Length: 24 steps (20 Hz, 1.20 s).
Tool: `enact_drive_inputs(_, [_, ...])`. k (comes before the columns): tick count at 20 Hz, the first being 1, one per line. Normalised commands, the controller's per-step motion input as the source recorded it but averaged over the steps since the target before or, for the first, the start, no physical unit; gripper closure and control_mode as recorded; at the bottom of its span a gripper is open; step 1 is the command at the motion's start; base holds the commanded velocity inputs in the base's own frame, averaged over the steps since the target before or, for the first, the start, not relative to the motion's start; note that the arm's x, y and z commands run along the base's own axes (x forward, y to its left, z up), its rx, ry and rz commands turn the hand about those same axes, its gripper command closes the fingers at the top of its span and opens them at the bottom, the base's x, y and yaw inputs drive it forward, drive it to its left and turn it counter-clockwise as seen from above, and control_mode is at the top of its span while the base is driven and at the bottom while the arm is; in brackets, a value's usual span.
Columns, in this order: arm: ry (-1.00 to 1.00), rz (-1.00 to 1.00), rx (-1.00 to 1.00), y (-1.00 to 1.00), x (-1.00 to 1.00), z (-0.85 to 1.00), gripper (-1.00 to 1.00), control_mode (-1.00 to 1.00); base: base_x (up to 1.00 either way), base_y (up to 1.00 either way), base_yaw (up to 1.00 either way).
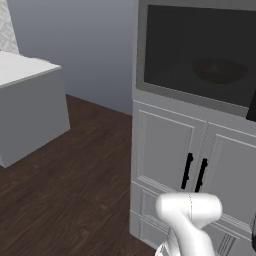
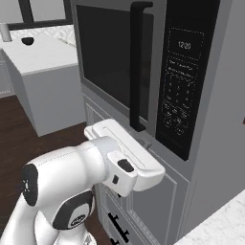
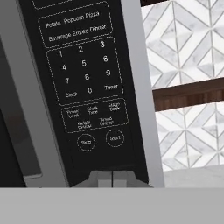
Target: Pick the mushroom from the sink and place it in the bowl. Then pick the bowl and place it in the microwave. Then close the microwave door and press the start button.
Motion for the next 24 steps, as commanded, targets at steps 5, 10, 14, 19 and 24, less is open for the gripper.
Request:
enact_drive_inputs(5, [0.0, 0.0, 0.0, -0.29, 0.23, -0.05, 1.0, -1.0, 0.0, 0.0, 0.0])
enact_drive_inputs(10, [0.0, 0.0, 0.0, -0.15, 0.36, 0.0, 1.0, -1.0, 0.0, 0.0, 0.0])
enact_drive_inputs(14, [0.0, 0.0, 0.01, -0.14, 0.35, 0.0, 1.0, -1.0, 0.0, 0.0, 0.0])
enact_drive_inputs(19, [0.0, 0.0, 0.03, -0.36, 0.15, 0.0, 1.0, -1.0, 0.0, 0.0, 0.0])
enact_drive_inputs(24, [0.0, 0.0, 0.0, -0.18, 0.34, 0.0, 1.0, -1.0, 0.0, 0.0, 0.0])
